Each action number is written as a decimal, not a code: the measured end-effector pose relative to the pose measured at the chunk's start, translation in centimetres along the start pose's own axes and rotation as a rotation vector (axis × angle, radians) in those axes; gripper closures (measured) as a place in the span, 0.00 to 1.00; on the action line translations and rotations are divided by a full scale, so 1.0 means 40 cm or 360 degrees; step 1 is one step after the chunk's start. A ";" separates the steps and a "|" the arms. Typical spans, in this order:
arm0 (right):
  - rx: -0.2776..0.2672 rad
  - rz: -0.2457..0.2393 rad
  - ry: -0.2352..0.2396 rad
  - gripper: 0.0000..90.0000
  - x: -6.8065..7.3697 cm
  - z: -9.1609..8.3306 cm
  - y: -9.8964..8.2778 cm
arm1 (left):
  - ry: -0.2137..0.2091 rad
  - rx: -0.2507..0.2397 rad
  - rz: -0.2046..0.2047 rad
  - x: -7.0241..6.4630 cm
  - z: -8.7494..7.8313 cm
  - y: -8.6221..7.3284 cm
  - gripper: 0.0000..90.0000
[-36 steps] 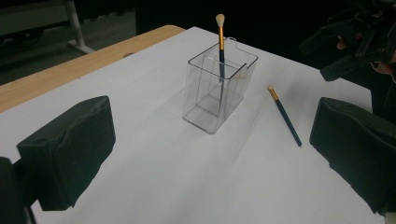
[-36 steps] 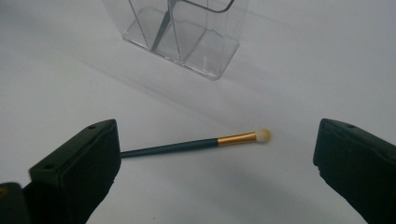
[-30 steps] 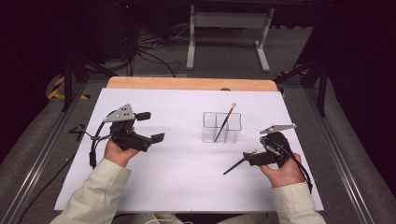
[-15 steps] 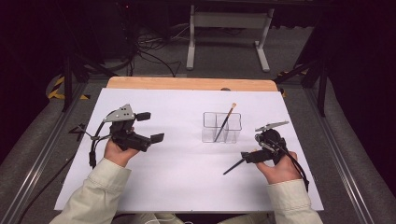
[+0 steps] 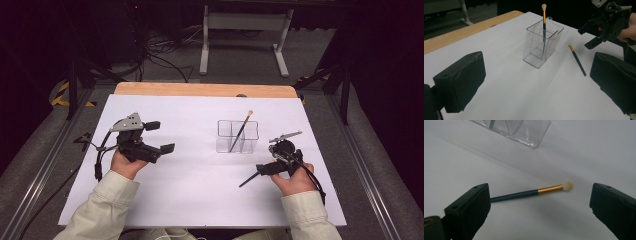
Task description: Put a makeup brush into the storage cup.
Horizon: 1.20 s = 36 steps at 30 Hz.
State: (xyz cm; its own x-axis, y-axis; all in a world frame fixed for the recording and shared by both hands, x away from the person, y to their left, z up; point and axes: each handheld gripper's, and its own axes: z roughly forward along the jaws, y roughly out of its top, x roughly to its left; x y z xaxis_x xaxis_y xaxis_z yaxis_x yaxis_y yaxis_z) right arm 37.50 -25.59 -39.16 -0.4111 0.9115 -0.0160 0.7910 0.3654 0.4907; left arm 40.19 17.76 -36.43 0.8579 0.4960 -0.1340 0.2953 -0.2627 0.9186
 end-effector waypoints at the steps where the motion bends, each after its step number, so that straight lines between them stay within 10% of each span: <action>1: 0.0006 0.0013 -0.0002 0.04 0.000 0.004 0.000 | -0.0005 0.0002 -0.0006 -0.001 0.002 -0.001 0.01; 36: 0.0060 0.0057 -0.0227 0.04 0.016 0.077 -0.013 | -0.0023 0.0032 0.0012 -0.004 0.015 -0.006 0.01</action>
State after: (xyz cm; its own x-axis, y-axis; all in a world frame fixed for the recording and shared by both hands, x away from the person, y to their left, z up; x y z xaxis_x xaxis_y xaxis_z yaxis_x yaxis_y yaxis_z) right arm 38.23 -24.61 -42.10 -0.3158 0.9407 -0.1241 0.8216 0.3365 0.4602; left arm 40.23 17.24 -36.85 0.8661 0.4820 -0.1325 0.2971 -0.2832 0.9119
